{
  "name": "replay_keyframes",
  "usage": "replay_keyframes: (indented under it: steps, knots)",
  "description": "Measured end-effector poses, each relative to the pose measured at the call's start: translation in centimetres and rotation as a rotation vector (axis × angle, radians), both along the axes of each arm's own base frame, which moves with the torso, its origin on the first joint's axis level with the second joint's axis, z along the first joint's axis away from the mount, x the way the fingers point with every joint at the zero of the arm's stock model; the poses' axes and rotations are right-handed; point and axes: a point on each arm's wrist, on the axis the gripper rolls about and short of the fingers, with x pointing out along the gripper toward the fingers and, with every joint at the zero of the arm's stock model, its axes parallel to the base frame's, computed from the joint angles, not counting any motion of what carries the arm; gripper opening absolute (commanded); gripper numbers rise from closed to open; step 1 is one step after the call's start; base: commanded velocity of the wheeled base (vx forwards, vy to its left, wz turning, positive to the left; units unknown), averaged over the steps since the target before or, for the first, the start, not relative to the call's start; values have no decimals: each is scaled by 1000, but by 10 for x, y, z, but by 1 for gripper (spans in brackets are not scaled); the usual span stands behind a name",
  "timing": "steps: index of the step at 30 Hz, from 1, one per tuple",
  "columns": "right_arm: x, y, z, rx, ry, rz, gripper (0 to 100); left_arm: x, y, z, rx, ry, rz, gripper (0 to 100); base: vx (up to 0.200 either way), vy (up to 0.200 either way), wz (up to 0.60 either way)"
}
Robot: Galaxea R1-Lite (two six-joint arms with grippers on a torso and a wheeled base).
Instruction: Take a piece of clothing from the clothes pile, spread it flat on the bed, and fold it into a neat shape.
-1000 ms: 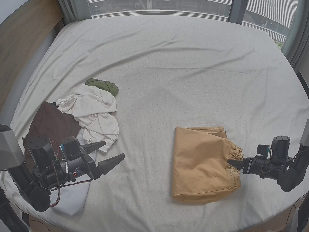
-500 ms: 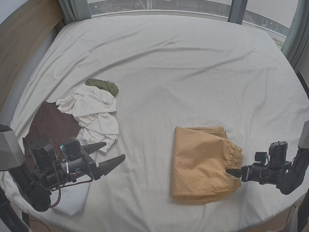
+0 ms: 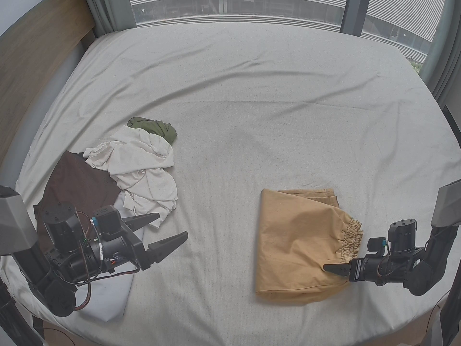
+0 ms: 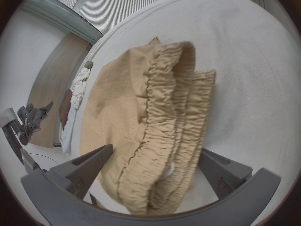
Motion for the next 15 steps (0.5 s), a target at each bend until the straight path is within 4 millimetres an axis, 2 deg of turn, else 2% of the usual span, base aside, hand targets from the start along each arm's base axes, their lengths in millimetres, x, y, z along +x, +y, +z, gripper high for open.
replay_keyframes:
  steps: [6, 14, 15]
  knots:
    - [4, 6, 4, 85, -35, 31, 100, 0, 0, 0, 0, 1, -1, 100, 0, 0, 0]
    - [4, 7, -3, 98, -20, 34, 100, -2, -1, -1, 2, 5, -6, 100, 0, 0, 0]
    - [4, 7, -4, 97, -15, 34, 0, -2, -1, -1, 2, 6, -6, 100, 0, 0, 0]
